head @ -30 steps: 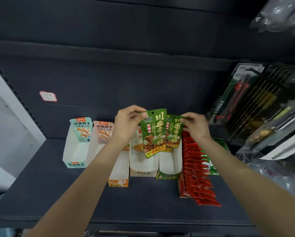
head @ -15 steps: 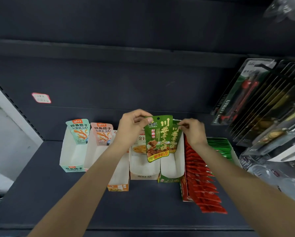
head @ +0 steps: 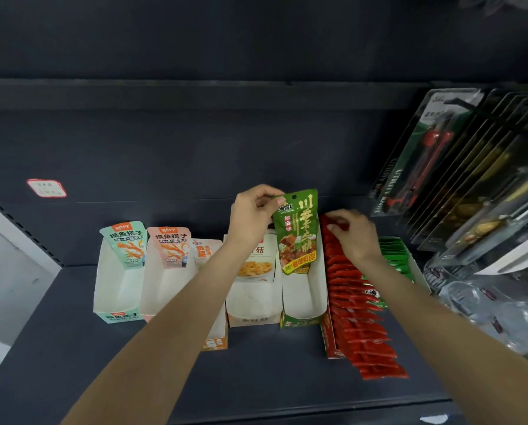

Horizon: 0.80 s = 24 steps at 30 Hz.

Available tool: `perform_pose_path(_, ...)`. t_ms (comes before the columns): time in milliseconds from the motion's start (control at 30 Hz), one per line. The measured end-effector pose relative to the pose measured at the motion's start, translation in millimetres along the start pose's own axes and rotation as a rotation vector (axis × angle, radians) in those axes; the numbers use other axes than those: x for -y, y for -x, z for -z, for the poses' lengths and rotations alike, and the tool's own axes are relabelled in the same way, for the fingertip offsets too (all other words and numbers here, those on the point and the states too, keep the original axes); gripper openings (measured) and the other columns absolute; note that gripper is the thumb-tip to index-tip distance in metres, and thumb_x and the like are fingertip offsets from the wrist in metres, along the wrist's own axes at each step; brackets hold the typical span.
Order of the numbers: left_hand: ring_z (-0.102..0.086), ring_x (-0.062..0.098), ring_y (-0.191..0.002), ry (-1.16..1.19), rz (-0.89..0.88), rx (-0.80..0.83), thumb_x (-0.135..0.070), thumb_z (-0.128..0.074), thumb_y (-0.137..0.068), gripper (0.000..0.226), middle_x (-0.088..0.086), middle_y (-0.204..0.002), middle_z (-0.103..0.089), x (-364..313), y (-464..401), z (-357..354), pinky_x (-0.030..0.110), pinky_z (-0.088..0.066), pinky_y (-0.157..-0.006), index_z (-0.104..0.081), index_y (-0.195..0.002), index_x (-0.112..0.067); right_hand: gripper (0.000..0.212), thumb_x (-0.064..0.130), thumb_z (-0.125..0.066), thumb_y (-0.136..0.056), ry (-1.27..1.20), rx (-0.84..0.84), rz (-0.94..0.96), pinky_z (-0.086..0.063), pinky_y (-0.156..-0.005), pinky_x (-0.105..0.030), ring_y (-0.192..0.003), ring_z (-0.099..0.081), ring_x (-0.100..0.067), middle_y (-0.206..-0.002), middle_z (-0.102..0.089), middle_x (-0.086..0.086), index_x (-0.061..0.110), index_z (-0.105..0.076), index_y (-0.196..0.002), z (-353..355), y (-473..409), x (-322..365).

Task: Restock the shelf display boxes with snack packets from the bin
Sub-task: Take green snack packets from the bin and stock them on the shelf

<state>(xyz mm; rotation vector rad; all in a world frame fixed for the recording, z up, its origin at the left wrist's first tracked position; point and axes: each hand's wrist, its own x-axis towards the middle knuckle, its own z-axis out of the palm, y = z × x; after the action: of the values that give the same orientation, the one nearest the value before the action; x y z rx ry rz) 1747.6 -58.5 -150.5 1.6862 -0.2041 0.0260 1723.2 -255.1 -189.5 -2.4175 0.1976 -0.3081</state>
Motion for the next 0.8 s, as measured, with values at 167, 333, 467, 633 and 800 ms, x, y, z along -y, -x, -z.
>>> perform_pose_path(167, -0.066, 0.018, -0.088, -0.097, -0.035, 0.041, -0.01, -0.063, -0.087, 0.021, -0.002, -0.084, -0.069, 14, -11, -12, 0.04, -0.055, -0.084, -0.066, -0.078, -0.028, 0.035, 0.019, -0.059, -0.092, 0.043, 0.051, -0.019, -0.034, -0.098, -0.026, -0.12, -0.05, -0.025, -0.131, -0.053, -0.009, 0.015, -0.058, -0.127, 5, 8, -7)
perform_pose_path(333, -0.06, 0.011, -0.085, -0.404, -0.11, 0.093, -0.012, -0.065, -0.087, 0.011, 0.003, -0.092, -0.07, 35, -8, -21, 0.028, -0.049, -0.083, -0.073, -0.094, -0.012, 0.042, 0.024, -0.059, -0.092, 0.142, 0.145, 0.018, -0.028, -0.105, -0.029, -0.128, -0.04, -0.024, -0.137, -0.048, -0.004, 0.018, -0.053, -0.133, 4, 8, -10)
perform_pose_path(467, -0.049, 0.019, -0.104, -0.853, -0.223, 0.104, -0.023, -0.058, -0.092, 0.019, -0.001, -0.101, -0.066, 46, -8, -24, 0.031, -0.033, -0.087, -0.071, -0.105, -0.022, 0.048, 0.029, -0.056, -0.093, 0.209, 0.183, 0.05, -0.024, -0.11, -0.031, -0.133, -0.031, -0.023, -0.142, -0.042, 0.0, 0.021, -0.045, -0.139, 5, 10, -12)
perform_pose_path(633, -0.054, 0.018, -0.102, -0.836, -0.192, 0.056, -0.019, -0.057, -0.092, 0.015, -0.004, -0.097, -0.07, 48, -15, -24, 0.034, -0.034, -0.091, -0.069, -0.1, -0.021, 0.047, 0.032, -0.055, -0.094, 0.224, 0.183, 0.061, -0.025, -0.11, -0.032, -0.133, -0.031, -0.021, -0.143, -0.041, 0.002, 0.023, -0.046, -0.139, 3, 11, -14)
perform_pose_path(800, -0.061, 0.018, -0.093, -0.724, -0.141, 0.013, -0.019, -0.063, -0.089, 0.009, -0.005, -0.089, -0.071, 51, -18, -23, 0.039, -0.042, -0.091, -0.071, -0.091, -0.02, 0.047, 0.033, -0.055, -0.093, 0.231, 0.188, 0.059, -0.025, -0.111, -0.033, -0.134, -0.03, -0.02, -0.142, -0.042, 0.003, 0.024, -0.046, -0.139, 4, 8, -13)
